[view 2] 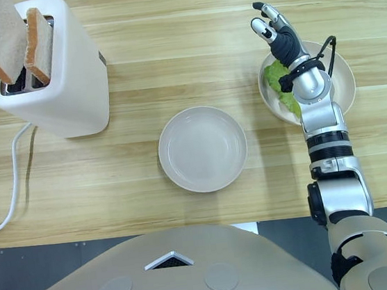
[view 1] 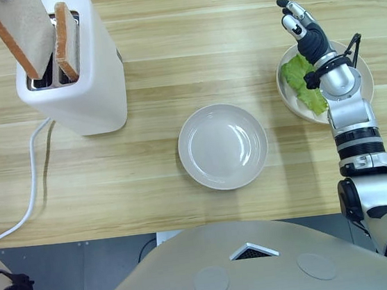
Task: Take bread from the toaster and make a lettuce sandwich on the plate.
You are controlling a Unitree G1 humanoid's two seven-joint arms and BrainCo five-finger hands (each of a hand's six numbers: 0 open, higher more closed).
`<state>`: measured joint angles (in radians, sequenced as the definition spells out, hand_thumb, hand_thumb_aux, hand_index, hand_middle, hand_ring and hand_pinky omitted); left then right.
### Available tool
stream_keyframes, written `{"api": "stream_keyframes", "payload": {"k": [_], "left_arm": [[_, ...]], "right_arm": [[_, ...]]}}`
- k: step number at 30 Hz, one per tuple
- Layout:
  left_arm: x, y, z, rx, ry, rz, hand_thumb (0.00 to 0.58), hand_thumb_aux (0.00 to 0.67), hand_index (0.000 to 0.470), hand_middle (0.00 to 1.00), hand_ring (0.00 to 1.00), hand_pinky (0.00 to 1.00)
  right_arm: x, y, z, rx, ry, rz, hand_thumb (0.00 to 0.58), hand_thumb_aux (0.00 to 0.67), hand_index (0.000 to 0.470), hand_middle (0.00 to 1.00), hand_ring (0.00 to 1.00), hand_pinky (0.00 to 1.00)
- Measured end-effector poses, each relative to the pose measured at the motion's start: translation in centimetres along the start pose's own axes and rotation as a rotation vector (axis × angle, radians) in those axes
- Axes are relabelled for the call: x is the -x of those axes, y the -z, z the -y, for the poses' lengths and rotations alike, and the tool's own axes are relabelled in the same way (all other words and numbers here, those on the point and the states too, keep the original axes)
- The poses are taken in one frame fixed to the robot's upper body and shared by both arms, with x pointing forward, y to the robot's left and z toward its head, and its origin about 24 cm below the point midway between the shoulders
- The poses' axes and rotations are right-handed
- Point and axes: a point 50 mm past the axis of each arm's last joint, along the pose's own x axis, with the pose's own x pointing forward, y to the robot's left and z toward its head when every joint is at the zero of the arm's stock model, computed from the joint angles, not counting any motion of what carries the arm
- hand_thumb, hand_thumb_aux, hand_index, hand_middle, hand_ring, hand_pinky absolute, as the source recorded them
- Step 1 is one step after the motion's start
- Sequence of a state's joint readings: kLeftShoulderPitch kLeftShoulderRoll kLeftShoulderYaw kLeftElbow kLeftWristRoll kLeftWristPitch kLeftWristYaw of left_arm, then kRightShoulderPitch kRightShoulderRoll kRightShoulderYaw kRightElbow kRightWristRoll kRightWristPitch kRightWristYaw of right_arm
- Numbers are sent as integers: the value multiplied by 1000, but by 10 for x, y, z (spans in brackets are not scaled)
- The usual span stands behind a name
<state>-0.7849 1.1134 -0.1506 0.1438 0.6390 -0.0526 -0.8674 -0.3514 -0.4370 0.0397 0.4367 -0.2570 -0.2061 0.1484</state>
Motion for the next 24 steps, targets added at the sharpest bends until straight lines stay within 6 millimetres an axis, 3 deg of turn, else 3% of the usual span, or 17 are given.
{"api": "stream_keyframes", "payload": {"k": [11, 20, 24], "left_arm": [[10, -11, -30, -34, -118, 45, 580, 670, 470, 1000, 1000, 1000], [27, -31, -64, -4, -289, 162, 580, 670, 470, 1000, 1000, 1000], [33, -51, -72, 4, -324, 278, 580, 670, 470, 1000, 1000, 1000]], "right_arm": [[-2, 4, -1, -2, 1, -12, 0, 0, 0, 0, 0, 0], [-12, 6, 1, -2, 2, -22, 0, 0, 0, 0, 0, 0], [-15, 7, 2, -3, 8, -22, 0, 0, 0, 0, 0, 0]]}}
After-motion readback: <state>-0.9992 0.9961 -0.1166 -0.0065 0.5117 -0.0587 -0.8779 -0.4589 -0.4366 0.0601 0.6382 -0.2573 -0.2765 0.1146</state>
